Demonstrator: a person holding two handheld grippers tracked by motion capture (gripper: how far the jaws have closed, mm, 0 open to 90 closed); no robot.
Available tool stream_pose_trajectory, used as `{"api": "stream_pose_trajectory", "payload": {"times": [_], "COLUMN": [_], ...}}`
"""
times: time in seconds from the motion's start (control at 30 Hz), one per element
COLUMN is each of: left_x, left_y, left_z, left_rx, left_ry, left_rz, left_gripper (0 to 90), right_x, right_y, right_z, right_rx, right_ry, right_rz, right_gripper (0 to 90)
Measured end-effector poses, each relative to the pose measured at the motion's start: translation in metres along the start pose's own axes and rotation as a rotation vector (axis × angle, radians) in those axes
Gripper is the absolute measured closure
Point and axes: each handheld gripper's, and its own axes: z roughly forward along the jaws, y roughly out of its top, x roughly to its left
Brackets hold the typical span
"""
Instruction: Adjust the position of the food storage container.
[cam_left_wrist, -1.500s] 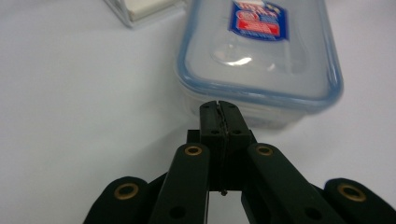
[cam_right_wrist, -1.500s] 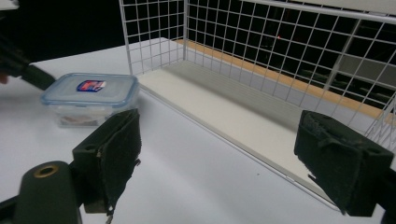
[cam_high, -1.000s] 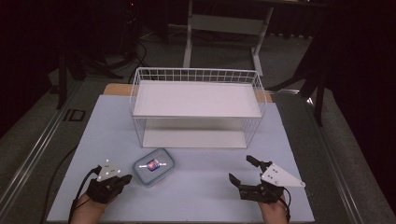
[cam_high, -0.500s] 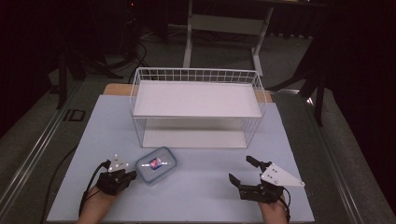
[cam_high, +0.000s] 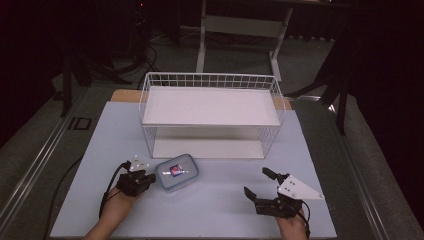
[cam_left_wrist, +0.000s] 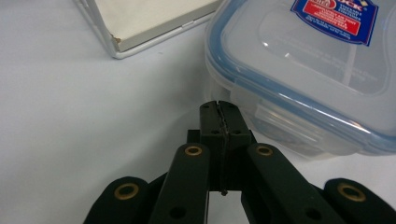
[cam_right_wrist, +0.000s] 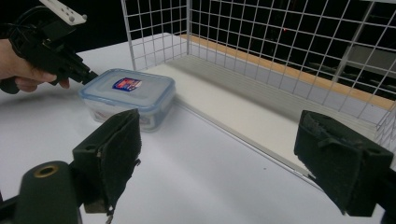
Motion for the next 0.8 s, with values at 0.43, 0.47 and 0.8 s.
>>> {"api": "stream_pose_trajectory", "payload": {"times": [0.43, 0.47, 0.8], "left_x": [-0.016, -0.016, -0.021], "left_y": [-0.002, -0.002, 0.025], "left_z": [-0.006, -0.006, 0.022], "left_rx": [-0.011, -0.011, 0.008], "left_ry": [0.001, 0.001, -0.017], "left_rz": [-0.008, -0.008, 0.001], "left_gripper": [90.0, 90.0, 90.0], "right_x": [0.003, 0.003, 0.001], "right_y": [0.002, 0.002, 0.000], "right_z": [0.001, 0.001, 0.000], "right_rx": [-0.003, -0.003, 0.003], "right_ry": [-0.001, -0.001, 0.020], "right_rz": [-0.018, -0.018, 0.011], "right_gripper": [14.7, 14.7, 14.7]}}
